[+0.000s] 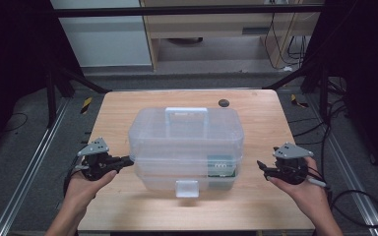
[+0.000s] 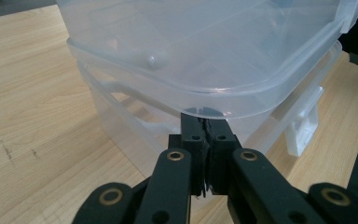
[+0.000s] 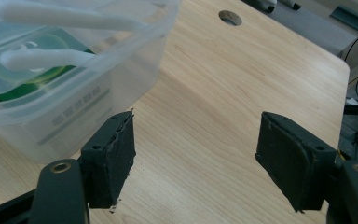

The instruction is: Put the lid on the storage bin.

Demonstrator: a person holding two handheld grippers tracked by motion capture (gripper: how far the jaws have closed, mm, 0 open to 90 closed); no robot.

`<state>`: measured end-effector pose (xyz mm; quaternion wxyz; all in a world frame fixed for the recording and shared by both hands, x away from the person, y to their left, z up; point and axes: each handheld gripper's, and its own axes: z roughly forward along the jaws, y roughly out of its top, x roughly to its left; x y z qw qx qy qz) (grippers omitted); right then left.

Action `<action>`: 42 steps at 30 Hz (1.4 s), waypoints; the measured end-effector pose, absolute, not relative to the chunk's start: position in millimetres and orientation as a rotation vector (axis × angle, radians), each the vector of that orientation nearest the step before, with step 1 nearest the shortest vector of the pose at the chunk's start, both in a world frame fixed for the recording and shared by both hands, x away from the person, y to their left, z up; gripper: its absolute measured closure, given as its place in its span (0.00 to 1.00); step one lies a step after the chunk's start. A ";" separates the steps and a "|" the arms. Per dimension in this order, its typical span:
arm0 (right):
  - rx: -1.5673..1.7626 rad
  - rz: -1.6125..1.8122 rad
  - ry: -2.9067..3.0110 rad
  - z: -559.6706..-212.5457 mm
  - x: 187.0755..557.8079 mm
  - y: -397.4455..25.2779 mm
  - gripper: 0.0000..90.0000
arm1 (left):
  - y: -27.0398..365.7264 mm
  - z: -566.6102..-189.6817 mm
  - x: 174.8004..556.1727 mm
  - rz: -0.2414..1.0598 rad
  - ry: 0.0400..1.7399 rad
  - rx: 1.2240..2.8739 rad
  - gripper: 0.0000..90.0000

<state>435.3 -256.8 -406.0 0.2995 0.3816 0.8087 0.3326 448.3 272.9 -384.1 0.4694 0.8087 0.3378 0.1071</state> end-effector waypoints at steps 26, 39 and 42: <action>1.257 0.847 2.061 -447.9 476.6 -264.8 0.28 | 318.7 -428.9 479.2 0.596 1.013 2.139 0.66; 1.514 0.863 1.967 -492.2 533.7 -266.4 0.17 | 320.5 -484.8 537.9 0.548 1.178 2.098 0.19; 1.549 0.837 1.949 -500.4 539.9 -262.8 0.15 | 319.4 -491.5 543.3 0.523 1.196 2.097 0.16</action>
